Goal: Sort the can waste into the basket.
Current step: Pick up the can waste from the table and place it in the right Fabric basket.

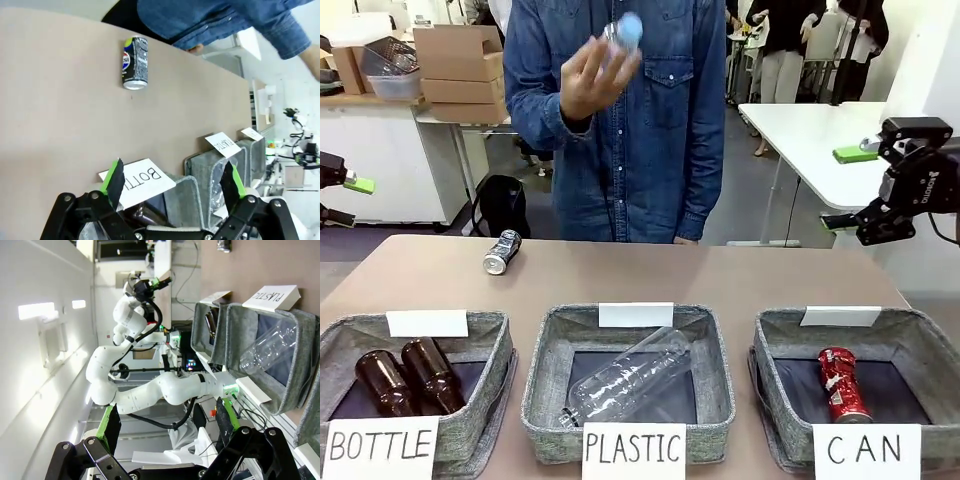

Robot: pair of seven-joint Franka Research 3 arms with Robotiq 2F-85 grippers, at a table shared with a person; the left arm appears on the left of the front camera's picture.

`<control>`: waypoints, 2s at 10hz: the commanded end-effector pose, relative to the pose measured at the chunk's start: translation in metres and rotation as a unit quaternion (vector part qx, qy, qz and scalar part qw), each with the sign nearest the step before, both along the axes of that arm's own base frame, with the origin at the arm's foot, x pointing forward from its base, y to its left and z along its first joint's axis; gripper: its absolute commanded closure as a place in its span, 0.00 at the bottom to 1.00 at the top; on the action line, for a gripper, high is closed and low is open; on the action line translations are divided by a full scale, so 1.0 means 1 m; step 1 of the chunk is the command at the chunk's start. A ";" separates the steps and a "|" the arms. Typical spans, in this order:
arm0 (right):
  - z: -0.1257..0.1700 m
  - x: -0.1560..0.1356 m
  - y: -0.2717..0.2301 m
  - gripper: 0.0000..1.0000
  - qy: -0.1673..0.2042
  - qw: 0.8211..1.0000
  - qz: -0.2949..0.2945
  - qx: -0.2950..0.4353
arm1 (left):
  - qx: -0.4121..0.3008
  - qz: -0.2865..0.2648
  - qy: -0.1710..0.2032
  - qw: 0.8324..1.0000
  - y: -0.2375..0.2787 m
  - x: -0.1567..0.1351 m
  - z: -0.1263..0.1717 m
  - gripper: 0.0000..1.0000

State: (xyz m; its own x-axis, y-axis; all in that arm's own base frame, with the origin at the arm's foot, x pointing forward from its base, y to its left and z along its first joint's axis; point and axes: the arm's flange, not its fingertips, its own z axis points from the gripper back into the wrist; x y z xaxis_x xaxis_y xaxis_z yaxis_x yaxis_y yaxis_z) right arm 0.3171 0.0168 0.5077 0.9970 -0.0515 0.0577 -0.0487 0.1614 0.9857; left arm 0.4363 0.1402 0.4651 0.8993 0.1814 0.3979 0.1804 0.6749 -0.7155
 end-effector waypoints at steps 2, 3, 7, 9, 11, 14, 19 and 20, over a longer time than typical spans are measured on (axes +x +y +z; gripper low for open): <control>0.004 -0.001 0.000 0.00 0.002 1.000 0.003 -0.001 | -0.009 0.008 0.014 1.000 -0.047 0.038 -0.010 0.00; 0.004 -0.001 0.000 0.00 0.002 1.000 0.003 -0.001 | -0.001 -0.002 0.022 1.000 -0.062 0.050 -0.011 0.00; 0.004 -0.001 0.000 0.00 0.002 1.000 0.003 -0.001 | -0.041 0.094 0.005 0.995 0.021 0.012 0.000 0.00; 0.004 -0.001 0.000 0.00 0.002 1.000 0.003 -0.001 | -0.075 0.141 -0.016 0.987 0.053 -0.022 -0.001 0.00; 0.004 -0.001 0.000 0.00 0.002 1.000 0.003 -0.001 | -0.070 0.146 -0.020 0.987 0.057 -0.030 -0.003 0.00; 0.004 -0.001 0.000 0.00 0.002 1.000 0.003 -0.001 | -0.047 0.120 -0.017 0.991 0.046 -0.022 0.000 0.00; 0.004 -0.001 0.000 0.00 0.002 1.000 0.003 -0.001 | 0.052 0.106 0.013 0.993 -0.025 0.049 -0.002 0.00; 0.004 -0.001 0.000 0.00 0.002 1.000 0.003 -0.001 | 0.046 0.115 0.014 0.992 -0.017 0.046 -0.001 0.00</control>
State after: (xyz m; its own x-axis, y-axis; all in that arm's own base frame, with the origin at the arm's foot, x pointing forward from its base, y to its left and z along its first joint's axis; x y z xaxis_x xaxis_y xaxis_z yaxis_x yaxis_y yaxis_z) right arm 0.3170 0.0169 0.5079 0.9970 -0.0506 0.0577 -0.0489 0.1614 0.9857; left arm 0.4875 0.1066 0.4579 0.8500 0.3245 0.4149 0.0289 0.7578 -0.6518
